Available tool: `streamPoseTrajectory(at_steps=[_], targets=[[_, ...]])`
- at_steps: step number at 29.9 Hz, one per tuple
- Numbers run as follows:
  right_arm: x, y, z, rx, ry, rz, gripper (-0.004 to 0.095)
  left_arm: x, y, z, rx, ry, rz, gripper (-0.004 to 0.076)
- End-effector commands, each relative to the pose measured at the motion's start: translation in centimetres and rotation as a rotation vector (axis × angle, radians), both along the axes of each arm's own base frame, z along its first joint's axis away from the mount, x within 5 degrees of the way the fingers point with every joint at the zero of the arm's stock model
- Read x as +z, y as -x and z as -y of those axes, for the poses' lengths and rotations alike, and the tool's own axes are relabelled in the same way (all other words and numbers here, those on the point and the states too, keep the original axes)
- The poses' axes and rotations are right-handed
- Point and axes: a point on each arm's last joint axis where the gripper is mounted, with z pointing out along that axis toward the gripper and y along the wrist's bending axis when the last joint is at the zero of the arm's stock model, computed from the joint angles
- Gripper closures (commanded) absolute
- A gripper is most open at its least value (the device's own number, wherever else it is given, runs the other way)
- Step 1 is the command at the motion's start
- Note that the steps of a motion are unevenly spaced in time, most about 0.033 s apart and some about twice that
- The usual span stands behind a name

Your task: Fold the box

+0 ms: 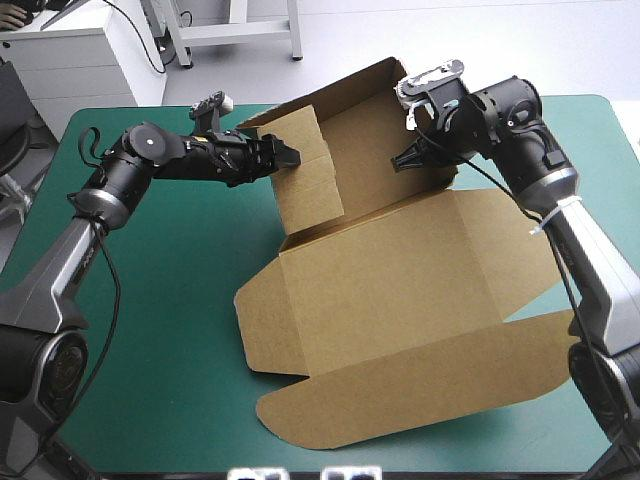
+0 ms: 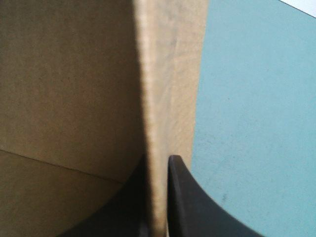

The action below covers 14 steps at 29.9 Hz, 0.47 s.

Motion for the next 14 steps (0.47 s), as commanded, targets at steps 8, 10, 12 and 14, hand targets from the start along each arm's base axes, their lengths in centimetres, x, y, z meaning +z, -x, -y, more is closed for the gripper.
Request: streamPoseTrajectory(at_steps=[8, 10, 12, 14], targets=[[4.1, 2.0, -1.9, 0.114, -0.225, 0.155, 0.0922, 2.6, 1.6, -0.1, -0.008, 0.013, 0.0, 0.0244], [4.1, 1.9, -1.8, 0.111, -0.216, 0.163, 0.0922, 2.9, 2.0, -0.6, -0.018, -0.012, 0.0, 0.0244], [4.1, 1.8, -1.7, 0.104, -0.207, 0.171, 0.0922, 3.3, 2.6, -0.9, -0.034, -0.048, 0.001, 0.0244], [4.2, 1.7, -1.6, 0.084, -0.208, 0.177, 0.0922, 3.7, 2.8, -1.3, -0.028, -0.053, 0.014, 0.0244]])
